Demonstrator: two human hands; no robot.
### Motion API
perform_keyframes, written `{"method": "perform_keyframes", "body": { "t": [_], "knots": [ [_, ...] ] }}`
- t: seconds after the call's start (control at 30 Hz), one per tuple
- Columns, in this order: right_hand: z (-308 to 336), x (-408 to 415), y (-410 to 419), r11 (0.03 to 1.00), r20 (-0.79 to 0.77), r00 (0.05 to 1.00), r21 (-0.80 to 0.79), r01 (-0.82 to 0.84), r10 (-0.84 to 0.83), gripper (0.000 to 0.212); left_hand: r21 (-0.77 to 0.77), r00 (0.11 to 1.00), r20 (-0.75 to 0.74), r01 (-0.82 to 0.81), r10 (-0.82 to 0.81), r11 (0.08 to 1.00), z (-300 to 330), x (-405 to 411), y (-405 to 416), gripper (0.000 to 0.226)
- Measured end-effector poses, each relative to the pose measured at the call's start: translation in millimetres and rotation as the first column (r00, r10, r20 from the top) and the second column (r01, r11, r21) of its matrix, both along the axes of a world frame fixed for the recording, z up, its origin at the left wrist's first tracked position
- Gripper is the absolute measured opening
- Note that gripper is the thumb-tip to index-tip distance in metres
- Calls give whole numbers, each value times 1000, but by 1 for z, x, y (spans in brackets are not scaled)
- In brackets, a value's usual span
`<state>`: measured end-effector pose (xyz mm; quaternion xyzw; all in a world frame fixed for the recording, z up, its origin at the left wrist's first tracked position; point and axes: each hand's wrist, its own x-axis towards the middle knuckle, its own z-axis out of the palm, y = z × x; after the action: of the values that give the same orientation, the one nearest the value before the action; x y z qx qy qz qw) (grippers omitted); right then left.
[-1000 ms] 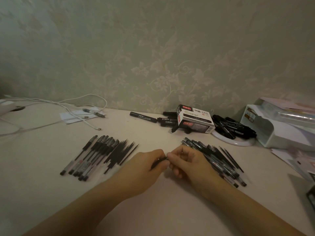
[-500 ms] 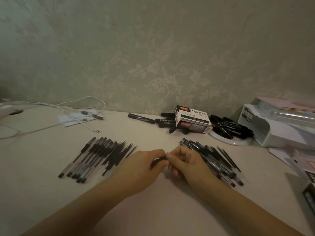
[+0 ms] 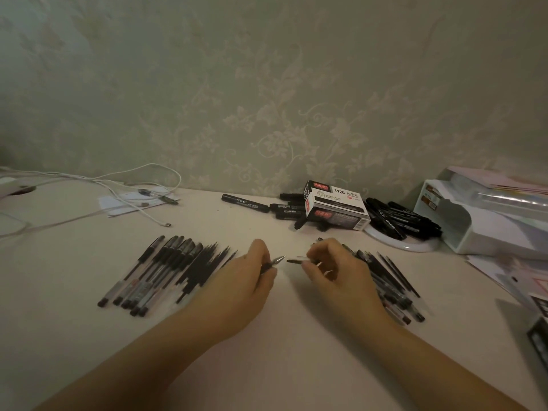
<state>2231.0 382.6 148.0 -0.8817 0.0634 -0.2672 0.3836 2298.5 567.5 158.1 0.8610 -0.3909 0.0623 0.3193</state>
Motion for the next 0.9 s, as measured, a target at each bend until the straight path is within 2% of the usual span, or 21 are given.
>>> {"method": "perform_keyframes", "body": {
  "t": [0.13,0.23,0.37,0.47,0.57,0.67,0.77,0.9],
  "knots": [
    [-11,2,1,970,-56,998,-241,-9,-5,12,50,998,42,35,-37,998,-2,0,-1,7],
    [-13,3,0,961,-53,999,-276,-9,-6,13,55,996,67,47,-51,997,-4,1,0,5],
    [-10,4,1,973,-18,1000,-230,-9,6,7,34,996,73,48,-50,998,-4,2,0,4],
    [-3,1,6,992,54,997,-113,-56,62,23,-14,994,84,71,-69,997,-4,3,0,4],
    [-1,-4,13,981,8,981,-16,-192,192,38,-66,988,85,135,-130,989,-3,1,-2,3],
    [-1,-4,13,967,-23,967,24,-254,255,28,-78,982,88,174,-167,982,-1,-1,-5,5],
    [1,-5,10,950,-12,955,110,-293,296,28,-81,979,73,197,-192,977,3,-2,-5,12],
    [1,-5,9,936,-9,942,121,-331,335,29,-54,975,4,221,-221,974,8,-2,-4,16]
  ]
}}
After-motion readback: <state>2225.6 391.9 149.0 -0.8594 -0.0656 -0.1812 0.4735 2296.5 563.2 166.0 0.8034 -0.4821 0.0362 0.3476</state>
